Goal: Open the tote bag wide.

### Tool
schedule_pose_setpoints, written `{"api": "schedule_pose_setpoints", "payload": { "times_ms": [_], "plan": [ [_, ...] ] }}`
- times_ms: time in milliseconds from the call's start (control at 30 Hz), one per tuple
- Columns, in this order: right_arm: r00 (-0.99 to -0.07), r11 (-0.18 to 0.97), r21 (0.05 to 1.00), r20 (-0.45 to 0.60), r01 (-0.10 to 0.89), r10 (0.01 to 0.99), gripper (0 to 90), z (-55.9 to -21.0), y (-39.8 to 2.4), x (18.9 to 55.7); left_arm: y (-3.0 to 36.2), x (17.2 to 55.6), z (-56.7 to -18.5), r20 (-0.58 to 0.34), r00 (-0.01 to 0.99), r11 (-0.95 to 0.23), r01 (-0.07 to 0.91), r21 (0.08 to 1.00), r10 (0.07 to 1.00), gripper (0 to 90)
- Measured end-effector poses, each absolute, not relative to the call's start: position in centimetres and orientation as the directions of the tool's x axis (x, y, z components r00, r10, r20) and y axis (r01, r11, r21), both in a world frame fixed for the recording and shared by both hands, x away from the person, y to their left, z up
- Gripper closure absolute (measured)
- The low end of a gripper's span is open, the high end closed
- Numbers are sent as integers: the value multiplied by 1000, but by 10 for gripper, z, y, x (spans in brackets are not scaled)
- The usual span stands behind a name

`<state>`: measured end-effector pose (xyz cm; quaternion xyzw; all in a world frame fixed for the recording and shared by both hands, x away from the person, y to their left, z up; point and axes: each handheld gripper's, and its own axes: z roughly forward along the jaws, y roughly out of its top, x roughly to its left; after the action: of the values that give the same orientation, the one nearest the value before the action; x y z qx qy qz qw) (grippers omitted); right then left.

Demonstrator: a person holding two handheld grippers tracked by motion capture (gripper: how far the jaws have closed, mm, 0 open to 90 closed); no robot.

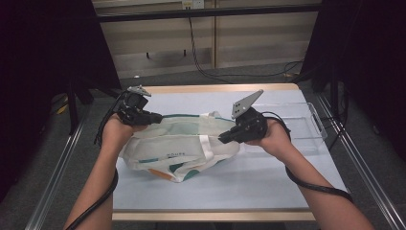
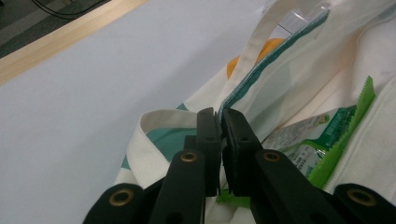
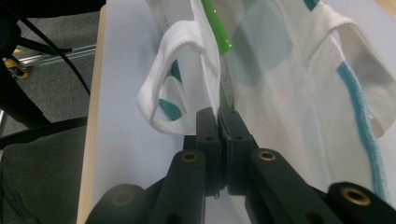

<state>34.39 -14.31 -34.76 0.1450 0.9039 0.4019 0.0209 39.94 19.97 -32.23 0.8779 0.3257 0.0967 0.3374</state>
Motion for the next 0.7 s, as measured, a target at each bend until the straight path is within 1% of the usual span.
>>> {"api": "schedule_pose_setpoints", "payload": {
  "times_ms": [33,233,367,467,533,567,600,700],
  "plan": [
    [-957,635,733,79,245,279,875,-348,-143,344,199,400,-322,-62,765,-549,513,660,641,861],
    [-962,644,728,83,236,259,875,-351,-145,338,199,405,-323,-61,751,-540,527,656,658,866],
    [-965,648,727,82,229,249,875,-354,-146,335,198,406,-324,-69,732,-508,534,676,678,869],
    [-966,650,725,85,227,242,875,-356,-147,333,198,409,-323,-60,734,-520,534,667,676,870],
    [-968,651,725,85,223,238,875,-358,-148,332,196,409,-325,-76,715,-487,546,681,695,870],
    [-967,651,725,86,225,238,874,-358,-148,332,196,409,-324,-78,720,-498,550,671,690,870],
    [-967,648,727,89,226,238,875,-359,-148,332,195,410,-324,-52,725,-516,537,668,687,870],
    [-968,653,723,91,225,232,874,-360,-148,331,194,410,-324,-54,717,-510,544,666,695,871]
  ]
}}
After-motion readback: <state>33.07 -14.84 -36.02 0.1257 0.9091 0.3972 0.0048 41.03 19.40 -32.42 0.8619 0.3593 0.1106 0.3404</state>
